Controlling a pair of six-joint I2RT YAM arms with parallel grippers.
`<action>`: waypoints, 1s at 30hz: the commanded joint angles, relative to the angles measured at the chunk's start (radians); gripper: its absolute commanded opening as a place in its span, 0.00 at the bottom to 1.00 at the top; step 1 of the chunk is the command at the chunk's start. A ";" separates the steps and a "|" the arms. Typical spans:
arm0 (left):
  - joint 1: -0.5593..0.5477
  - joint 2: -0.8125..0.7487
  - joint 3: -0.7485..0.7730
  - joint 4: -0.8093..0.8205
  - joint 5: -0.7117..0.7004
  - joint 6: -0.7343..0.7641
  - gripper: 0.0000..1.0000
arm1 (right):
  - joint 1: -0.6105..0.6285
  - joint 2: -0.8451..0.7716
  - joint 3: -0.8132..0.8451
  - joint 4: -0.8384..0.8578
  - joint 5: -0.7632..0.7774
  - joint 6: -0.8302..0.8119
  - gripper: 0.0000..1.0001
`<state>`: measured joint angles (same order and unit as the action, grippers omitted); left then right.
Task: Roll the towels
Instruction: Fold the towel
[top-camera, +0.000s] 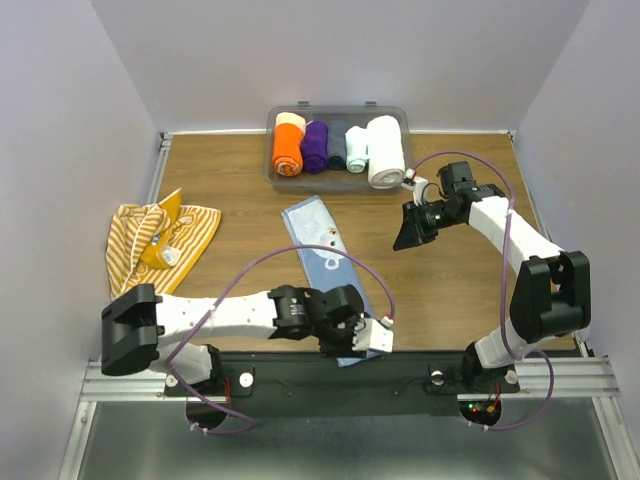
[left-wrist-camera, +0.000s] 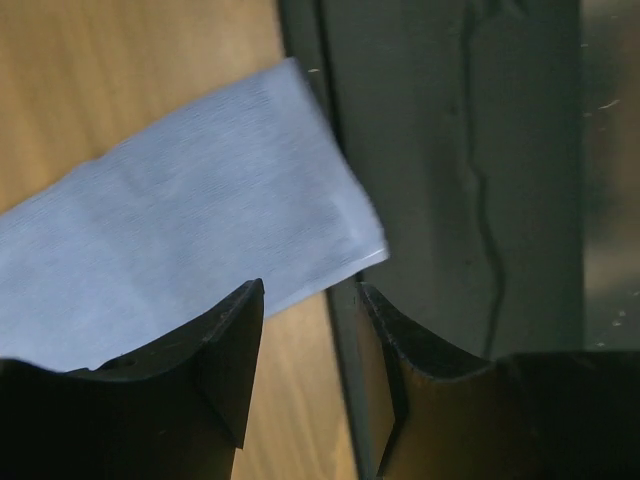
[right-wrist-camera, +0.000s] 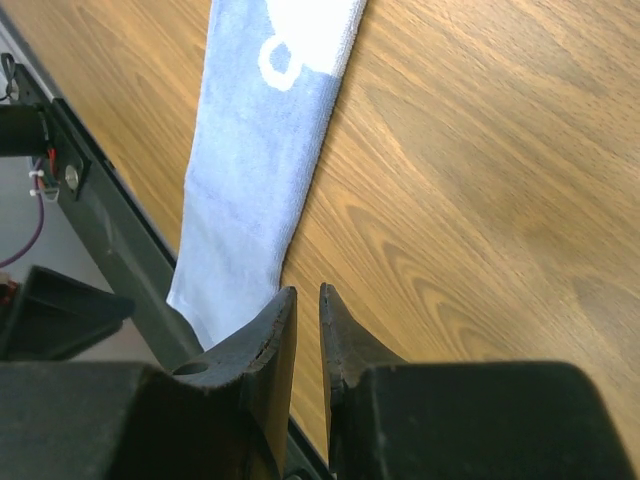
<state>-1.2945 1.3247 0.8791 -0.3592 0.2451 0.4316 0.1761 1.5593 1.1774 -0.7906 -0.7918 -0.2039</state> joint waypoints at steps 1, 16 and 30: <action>-0.069 0.057 0.017 0.054 -0.038 -0.083 0.51 | -0.007 -0.030 0.025 0.028 0.026 0.001 0.21; -0.163 0.247 0.073 0.092 0.053 -0.074 0.50 | -0.020 -0.062 -0.015 0.030 0.031 -0.038 0.21; -0.160 0.239 0.020 0.146 -0.015 -0.014 0.49 | -0.023 -0.071 -0.035 0.028 0.016 -0.048 0.21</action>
<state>-1.4544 1.6077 0.9165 -0.2398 0.2329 0.3874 0.1619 1.5227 1.1603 -0.7856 -0.7597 -0.2329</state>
